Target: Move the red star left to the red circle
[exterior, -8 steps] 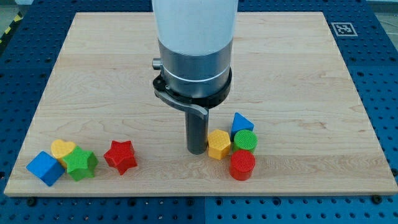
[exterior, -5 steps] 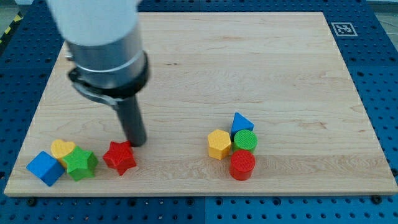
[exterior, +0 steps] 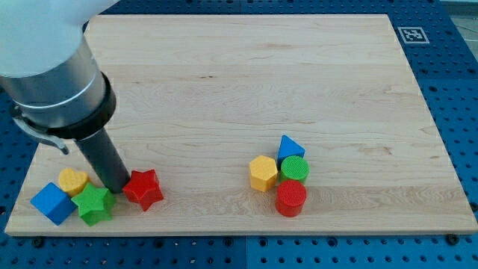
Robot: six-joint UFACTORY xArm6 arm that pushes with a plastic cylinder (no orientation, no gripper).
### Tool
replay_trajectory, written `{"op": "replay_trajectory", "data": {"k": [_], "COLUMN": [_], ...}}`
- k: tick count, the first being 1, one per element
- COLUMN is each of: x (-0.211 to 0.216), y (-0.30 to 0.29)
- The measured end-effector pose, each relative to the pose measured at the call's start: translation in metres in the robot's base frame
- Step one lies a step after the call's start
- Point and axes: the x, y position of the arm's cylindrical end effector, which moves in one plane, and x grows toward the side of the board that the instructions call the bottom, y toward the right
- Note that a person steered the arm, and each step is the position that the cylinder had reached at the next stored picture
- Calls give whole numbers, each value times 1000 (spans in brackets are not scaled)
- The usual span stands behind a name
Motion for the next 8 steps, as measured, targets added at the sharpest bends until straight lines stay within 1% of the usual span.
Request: {"op": "replay_trajectory", "data": {"k": [2, 3, 4, 5, 6, 8], "x": [0, -1, -1, 12, 29, 36], "y": [64, 71, 29, 22, 43, 99]}}
